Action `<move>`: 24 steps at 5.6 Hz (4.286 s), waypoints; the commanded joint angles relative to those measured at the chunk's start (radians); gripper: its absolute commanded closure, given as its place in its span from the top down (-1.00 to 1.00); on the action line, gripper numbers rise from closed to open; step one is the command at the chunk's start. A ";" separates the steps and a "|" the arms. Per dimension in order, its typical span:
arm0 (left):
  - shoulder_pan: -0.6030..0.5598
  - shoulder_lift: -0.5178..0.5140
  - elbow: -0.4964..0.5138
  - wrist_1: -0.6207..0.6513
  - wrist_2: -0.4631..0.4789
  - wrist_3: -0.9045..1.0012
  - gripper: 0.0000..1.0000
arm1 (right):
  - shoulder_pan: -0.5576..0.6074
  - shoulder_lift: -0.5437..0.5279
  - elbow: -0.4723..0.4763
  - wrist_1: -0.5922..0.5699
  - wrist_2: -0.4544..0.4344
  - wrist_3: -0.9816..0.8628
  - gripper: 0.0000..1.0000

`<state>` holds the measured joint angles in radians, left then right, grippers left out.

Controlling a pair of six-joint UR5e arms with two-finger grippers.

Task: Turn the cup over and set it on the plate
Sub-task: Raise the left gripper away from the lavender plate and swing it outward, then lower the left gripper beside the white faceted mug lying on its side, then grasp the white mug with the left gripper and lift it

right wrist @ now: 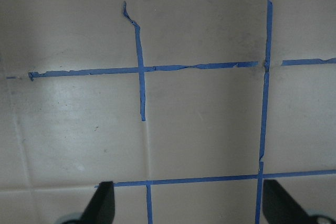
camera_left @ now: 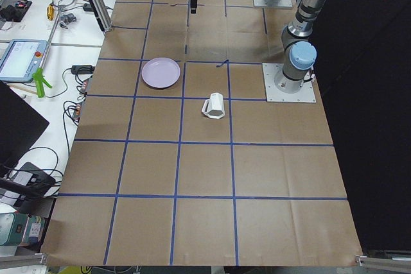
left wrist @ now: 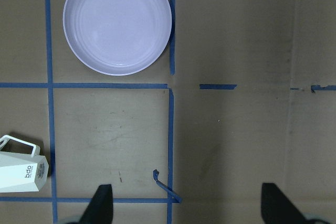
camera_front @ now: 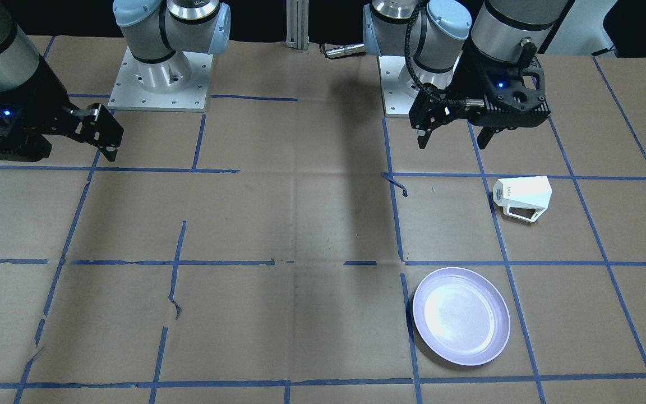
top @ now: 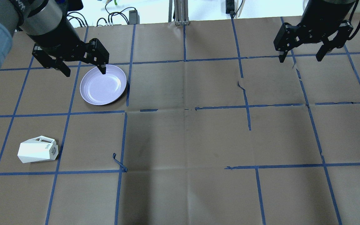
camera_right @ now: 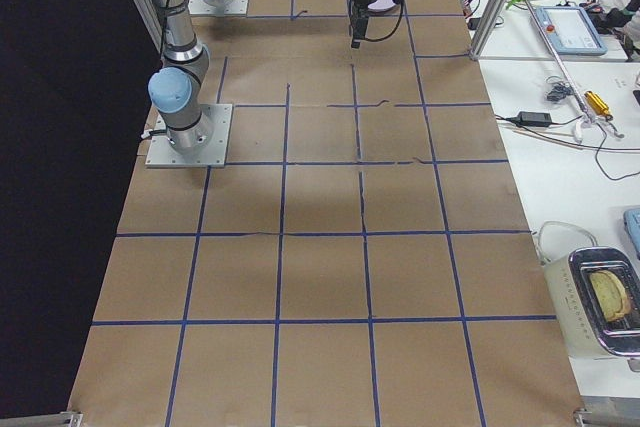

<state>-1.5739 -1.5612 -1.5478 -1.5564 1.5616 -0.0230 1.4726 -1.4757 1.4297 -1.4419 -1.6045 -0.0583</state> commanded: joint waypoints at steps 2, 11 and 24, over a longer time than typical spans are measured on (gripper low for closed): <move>0.008 0.003 -0.005 0.007 0.015 0.020 0.97 | 0.000 0.000 0.000 0.000 0.000 0.000 1.00; 0.868 0.037 -0.017 -0.192 0.008 1.036 0.96 | 0.000 0.000 0.000 0.000 0.000 0.000 1.00; 1.026 -0.496 -0.251 -0.274 -0.420 1.447 0.93 | 0.000 0.000 0.000 0.000 0.000 0.000 1.00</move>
<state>-0.5484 -2.0553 -1.7717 -1.8222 1.1605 1.4229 1.4726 -1.4757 1.4297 -1.4419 -1.6045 -0.0583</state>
